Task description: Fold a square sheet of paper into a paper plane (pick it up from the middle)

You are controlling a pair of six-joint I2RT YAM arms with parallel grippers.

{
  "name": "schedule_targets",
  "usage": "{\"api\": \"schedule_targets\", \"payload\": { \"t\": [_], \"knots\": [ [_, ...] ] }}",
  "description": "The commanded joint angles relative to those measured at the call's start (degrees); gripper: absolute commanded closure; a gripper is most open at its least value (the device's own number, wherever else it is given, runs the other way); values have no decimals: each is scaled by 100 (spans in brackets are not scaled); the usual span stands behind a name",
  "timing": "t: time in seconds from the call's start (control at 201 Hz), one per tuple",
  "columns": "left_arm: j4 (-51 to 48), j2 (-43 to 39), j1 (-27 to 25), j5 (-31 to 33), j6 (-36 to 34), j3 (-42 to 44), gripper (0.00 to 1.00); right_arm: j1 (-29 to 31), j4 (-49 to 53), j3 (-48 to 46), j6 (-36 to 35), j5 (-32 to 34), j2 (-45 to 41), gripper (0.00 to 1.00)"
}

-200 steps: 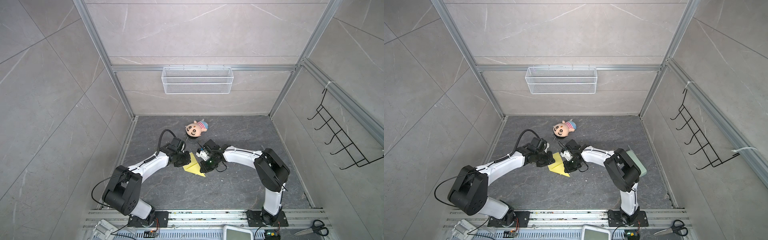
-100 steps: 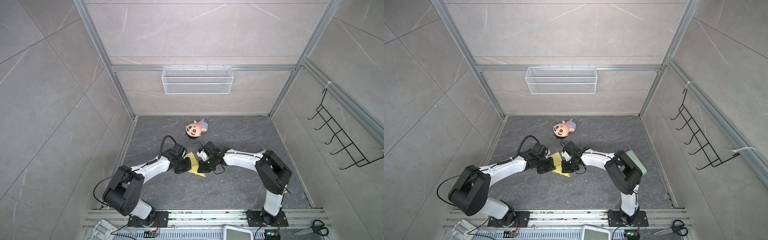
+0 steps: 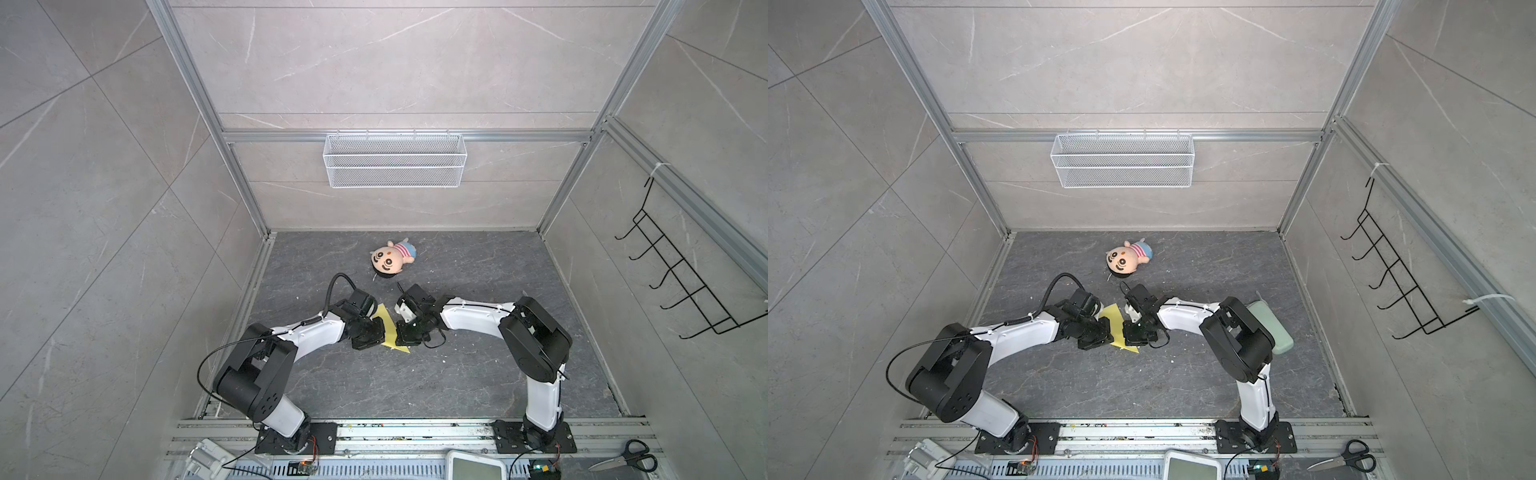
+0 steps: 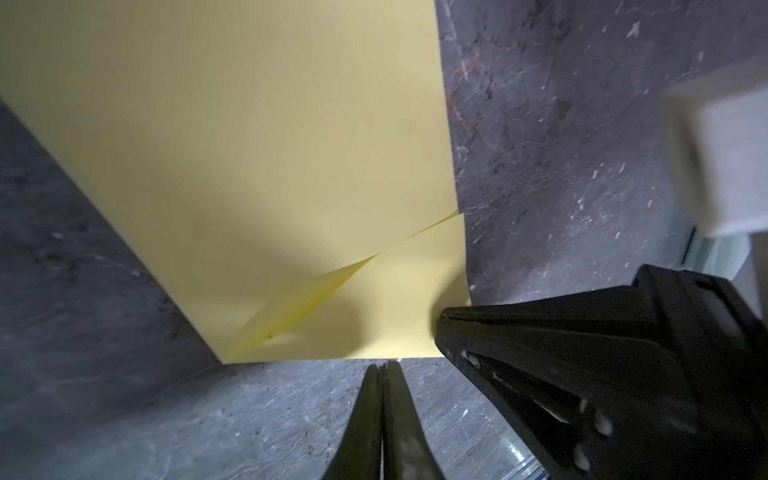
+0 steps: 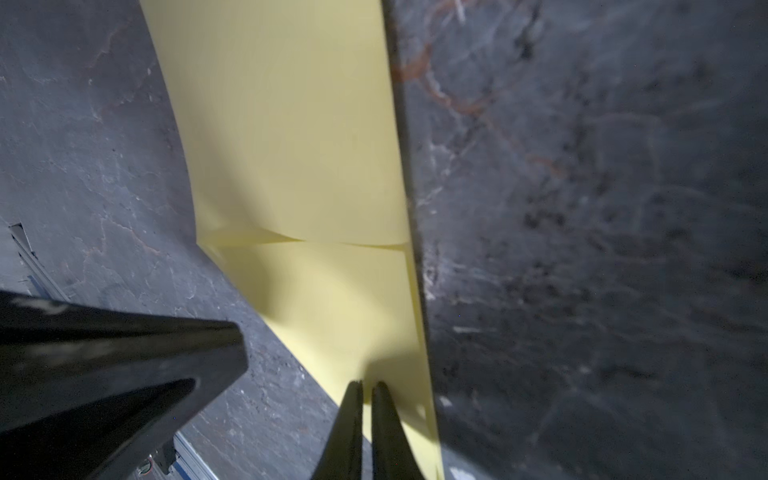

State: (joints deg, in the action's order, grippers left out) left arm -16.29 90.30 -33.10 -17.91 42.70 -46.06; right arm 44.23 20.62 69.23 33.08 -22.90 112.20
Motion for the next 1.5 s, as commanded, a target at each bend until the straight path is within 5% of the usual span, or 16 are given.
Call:
{"api": "schedule_targets", "payload": {
  "t": [0.0,1.499],
  "knots": [
    [-131,127,-21,185,-23,-198,93,5,-70,73,32,-138,-52,88],
    [-916,544,-8,958,464,-595,95,242,96,498,29,-297,373,88]
  ]
}}
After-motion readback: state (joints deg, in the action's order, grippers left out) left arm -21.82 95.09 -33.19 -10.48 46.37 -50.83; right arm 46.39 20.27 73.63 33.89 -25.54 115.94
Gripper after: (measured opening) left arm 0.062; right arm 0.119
